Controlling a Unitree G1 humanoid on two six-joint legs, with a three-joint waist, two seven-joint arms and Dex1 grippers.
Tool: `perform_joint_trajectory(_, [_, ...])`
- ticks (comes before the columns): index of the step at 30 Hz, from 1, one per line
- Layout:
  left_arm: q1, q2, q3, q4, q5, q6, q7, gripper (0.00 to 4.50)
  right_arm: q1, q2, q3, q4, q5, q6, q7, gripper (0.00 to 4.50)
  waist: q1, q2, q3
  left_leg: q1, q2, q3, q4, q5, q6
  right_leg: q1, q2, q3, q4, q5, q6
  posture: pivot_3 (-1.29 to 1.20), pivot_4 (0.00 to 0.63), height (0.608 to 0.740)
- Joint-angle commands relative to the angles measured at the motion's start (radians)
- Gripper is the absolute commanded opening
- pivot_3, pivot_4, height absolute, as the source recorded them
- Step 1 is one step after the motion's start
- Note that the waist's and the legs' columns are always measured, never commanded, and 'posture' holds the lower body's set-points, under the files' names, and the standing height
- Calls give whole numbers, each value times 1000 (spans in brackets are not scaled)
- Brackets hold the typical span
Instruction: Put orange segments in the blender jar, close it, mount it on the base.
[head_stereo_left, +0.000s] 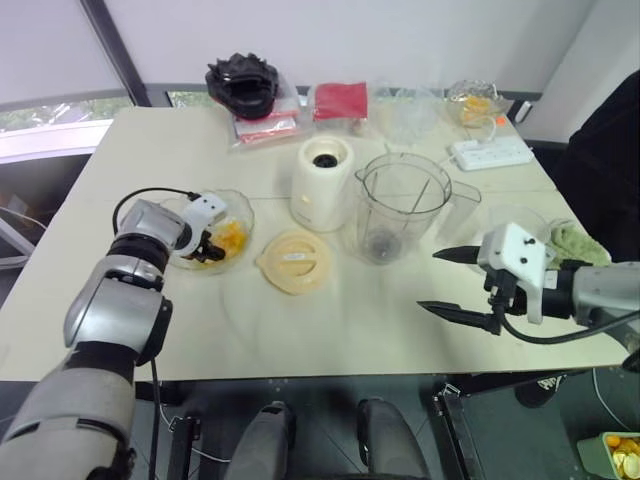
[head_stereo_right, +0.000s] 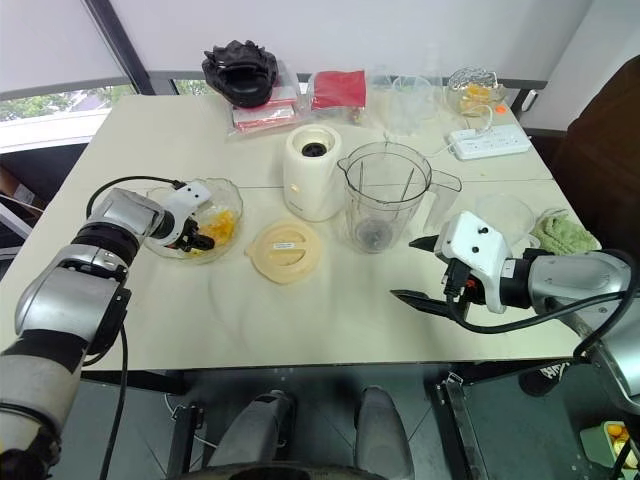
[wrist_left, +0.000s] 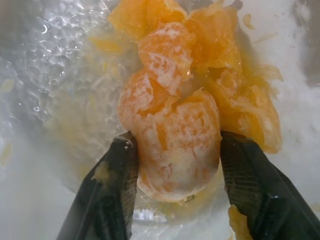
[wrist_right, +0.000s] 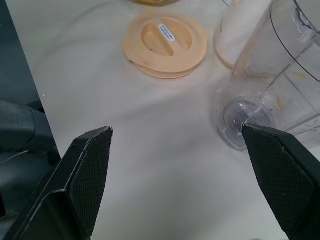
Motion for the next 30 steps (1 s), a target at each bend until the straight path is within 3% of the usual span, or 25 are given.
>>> perform_joint_trajectory(1, [20,12,1,12,23,-6,13,1466,-10,-11,-26,-28,0,-11,-4,4299,0,0,0,0,0,0,0,0,0,0,0,0,0,0,0,0,150,740])
perform_joint_trajectory(4, [22,14,3,12,25,-9,17,128,-14,-10,-21,-25,-2,-12,-5,4299,-1,0,0,0,0,0,0,0,0,0,0,0,0,0,0,0,150,740])
perform_joint_trajectory(17, [19,39,88,-67,-37,34,-8,128,-15,-2,-11,-31,-5,-9,-22,4299,-1,0,0,0,0,0,0,0,0,0,0,0,0,0,0,0,150,740])
perform_joint_trajectory(22, [58,70,179,-237,-123,121,-33,128,-14,5,-2,-30,-7,-13,-30,4299,-1,-1,1,-2,0,0,0,0,0,-2,0,0,0,0,0,0,150,740])
perform_joint_trajectory(30, [259,54,513,-736,-401,386,93,128,-24,4,12,-11,-13,-23,-25,4299,-6,-1,1,-2,0,-1,-1,0,0,-3,0,0,0,0,0,0,150,740])
